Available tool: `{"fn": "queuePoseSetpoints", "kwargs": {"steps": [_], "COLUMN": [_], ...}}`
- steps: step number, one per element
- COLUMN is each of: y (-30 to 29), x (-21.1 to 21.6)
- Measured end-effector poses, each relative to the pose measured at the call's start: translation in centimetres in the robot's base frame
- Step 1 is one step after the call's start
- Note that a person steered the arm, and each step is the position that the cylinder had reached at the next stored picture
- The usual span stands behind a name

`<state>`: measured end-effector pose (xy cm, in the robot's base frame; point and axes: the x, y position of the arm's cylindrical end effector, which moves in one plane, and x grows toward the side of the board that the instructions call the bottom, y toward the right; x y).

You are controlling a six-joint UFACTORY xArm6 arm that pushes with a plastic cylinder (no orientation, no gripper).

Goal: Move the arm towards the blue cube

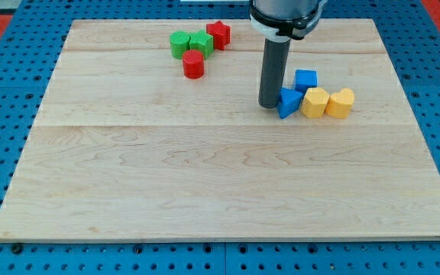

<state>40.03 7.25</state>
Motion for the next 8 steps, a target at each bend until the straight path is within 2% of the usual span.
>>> {"fn": "queuePoseSetpoints", "kwargs": {"steps": [1,2,3,5,6,7,8], "y": [0.0,-0.4,4.1,8.4,18.0,21.8,21.0], "x": [0.0,4.0,8.6,7.9,5.4,-2.5,-10.1]}}
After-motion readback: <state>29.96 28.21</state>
